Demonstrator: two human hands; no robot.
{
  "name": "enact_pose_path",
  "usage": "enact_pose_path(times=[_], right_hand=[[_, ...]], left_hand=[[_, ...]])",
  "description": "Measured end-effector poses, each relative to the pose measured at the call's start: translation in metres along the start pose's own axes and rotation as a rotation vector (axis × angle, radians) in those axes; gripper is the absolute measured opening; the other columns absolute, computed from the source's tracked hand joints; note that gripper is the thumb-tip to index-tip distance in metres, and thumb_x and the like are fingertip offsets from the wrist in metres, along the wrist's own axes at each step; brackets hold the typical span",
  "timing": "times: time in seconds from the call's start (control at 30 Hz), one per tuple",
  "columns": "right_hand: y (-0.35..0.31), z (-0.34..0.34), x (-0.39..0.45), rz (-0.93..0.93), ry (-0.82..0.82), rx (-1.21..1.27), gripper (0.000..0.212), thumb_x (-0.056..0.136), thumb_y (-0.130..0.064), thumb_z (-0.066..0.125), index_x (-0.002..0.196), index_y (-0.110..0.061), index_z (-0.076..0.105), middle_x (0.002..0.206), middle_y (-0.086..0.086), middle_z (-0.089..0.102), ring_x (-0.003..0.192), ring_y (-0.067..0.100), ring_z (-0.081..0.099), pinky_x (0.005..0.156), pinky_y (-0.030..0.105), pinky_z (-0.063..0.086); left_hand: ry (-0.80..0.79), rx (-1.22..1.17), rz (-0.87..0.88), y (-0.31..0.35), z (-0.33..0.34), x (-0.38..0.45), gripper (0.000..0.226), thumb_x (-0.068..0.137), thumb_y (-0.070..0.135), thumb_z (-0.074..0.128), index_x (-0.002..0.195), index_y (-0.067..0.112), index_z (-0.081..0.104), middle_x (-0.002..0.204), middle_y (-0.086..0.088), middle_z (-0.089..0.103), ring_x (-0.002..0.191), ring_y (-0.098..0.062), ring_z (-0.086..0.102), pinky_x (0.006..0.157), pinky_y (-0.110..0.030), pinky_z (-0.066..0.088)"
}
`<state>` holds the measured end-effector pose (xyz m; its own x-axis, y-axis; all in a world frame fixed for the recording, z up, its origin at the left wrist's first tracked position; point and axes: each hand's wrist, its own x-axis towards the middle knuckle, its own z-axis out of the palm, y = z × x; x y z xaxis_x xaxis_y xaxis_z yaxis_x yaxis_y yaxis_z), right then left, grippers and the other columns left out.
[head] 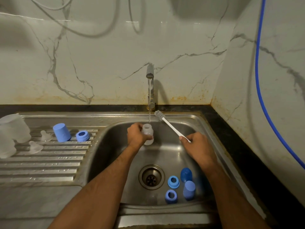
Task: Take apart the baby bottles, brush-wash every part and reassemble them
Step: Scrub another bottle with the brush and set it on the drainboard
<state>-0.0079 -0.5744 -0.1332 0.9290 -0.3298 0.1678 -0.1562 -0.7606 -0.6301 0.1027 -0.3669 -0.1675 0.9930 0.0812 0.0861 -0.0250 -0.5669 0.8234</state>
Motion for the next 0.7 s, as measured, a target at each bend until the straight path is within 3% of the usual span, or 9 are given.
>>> enact_pose_path(times=[0.13, 0.23, 0.7], right_hand=[[0.0011, -0.0011, 0.0025, 0.017, 0.003, -0.009, 0.038, 0.099, -0.047, 0.059, 0.075, -0.019, 0.070, 0.067, 0.001, 0.067, 0.067, 0.016, 0.065, 0.066, 0.032, 0.056], [-0.0005, -0.0006, 0.0017, 0.017, -0.012, 0.000, 0.037, 0.100, -0.046, 0.059, 0.076, -0.019, 0.070, 0.067, 0.002, 0.066, 0.066, 0.016, 0.064, 0.061, 0.030, 0.051], [0.0002, -0.0018, 0.0004, -0.001, -0.009, -0.020, 0.040, 0.099, -0.046, 0.059, 0.072, -0.018, 0.068, 0.063, 0.002, 0.063, 0.062, 0.015, 0.061, 0.056, 0.028, 0.042]], left_hand=[[-0.156, 0.137, 0.003, 0.0016, 0.0025, -0.0059, 0.056, 0.060, 0.020, 0.096, 0.109, 0.011, 0.071, 0.110, -0.008, 0.071, 0.106, -0.023, 0.067, 0.091, -0.040, 0.059], [-0.024, 0.032, -0.006, 0.0049, 0.0012, -0.0044, 0.056, 0.065, 0.016, 0.093, 0.113, 0.010, 0.066, 0.118, -0.009, 0.068, 0.111, -0.025, 0.065, 0.093, -0.043, 0.058], [-0.001, -0.014, 0.012, 0.0029, 0.0040, -0.0042, 0.058, 0.061, 0.016, 0.095, 0.112, 0.010, 0.068, 0.115, -0.009, 0.070, 0.107, -0.024, 0.067, 0.091, -0.043, 0.059]])
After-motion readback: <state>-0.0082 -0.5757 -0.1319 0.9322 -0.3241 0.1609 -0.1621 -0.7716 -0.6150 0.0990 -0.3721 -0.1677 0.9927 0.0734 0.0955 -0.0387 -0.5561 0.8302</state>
